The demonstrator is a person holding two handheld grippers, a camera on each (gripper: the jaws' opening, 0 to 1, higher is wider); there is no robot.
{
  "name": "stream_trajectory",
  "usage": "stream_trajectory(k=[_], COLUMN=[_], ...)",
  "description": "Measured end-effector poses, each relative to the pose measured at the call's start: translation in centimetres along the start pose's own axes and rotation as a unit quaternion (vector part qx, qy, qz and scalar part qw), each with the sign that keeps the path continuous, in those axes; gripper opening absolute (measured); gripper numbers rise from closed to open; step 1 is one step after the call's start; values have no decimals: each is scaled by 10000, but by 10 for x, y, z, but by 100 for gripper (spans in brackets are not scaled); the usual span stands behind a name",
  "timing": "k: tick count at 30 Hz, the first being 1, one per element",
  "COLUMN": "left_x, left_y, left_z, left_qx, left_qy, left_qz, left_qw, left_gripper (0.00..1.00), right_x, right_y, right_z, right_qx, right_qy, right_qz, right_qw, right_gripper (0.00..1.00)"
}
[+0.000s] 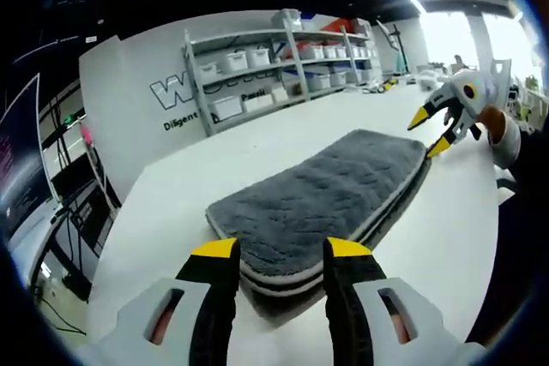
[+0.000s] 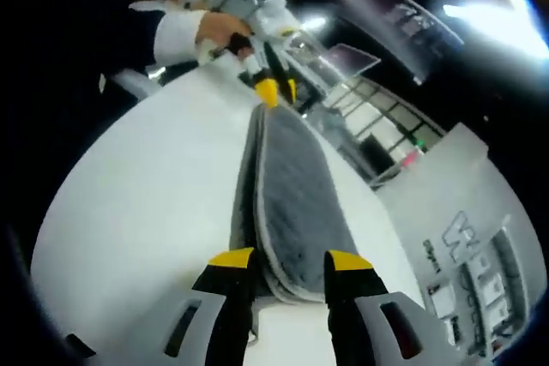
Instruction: Open the folded towel by lifting each exposed corner and separating the folded layers until the towel lies flat within the target outline without major curled edges
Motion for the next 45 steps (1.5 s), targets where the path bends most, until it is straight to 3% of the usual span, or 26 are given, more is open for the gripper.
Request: stream_trajectory(k=[4,12,26,30,34,41,45], left_x=[0,0,0,-1,0,3,4], left_y=[0,2,2,2,2,3,3], left_z=[0,0,-1,-1,-2,-2,-2], left_qx=[-13,-10,-4,-1,6,-24,-16], left_qy=[14,6,15,7,10,45,43], left_qz=[1,-6,-17,-7,-15,-40,-49], left_qw=[10000,10000,10000,10000,10000,10000,10000], left_gripper=[39,39,39,39,39,39,39], right_x=[-2,7,3,1,-5,-13,-12], right_y=[3,-1,13,16,19,22,23], right_z=[-1,-1,0,4,9,13,13], right_qx=[-86,-69,-358,-420,-544,-612,-621], right_qy=[-177,-149,-896,-1278,-1839,-2181,-2091], right_qz=[62,-231,-368,-436,-514,-631,-661], right_qw=[9998,9996,9947,9900,9801,9720,9737], right_gripper=[28,27,24,23,22,19,16])
Point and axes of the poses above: the point that each gripper's makers call its tool centre point, and the gripper's own axes: y roughly forward along the fingers, x roughly to its right, z roughly out of its top, the point moved 9 cm from there along -y, roughly backward along the fingers, and after that the axes turned 3 degrees about z, right-handed, at the moved point
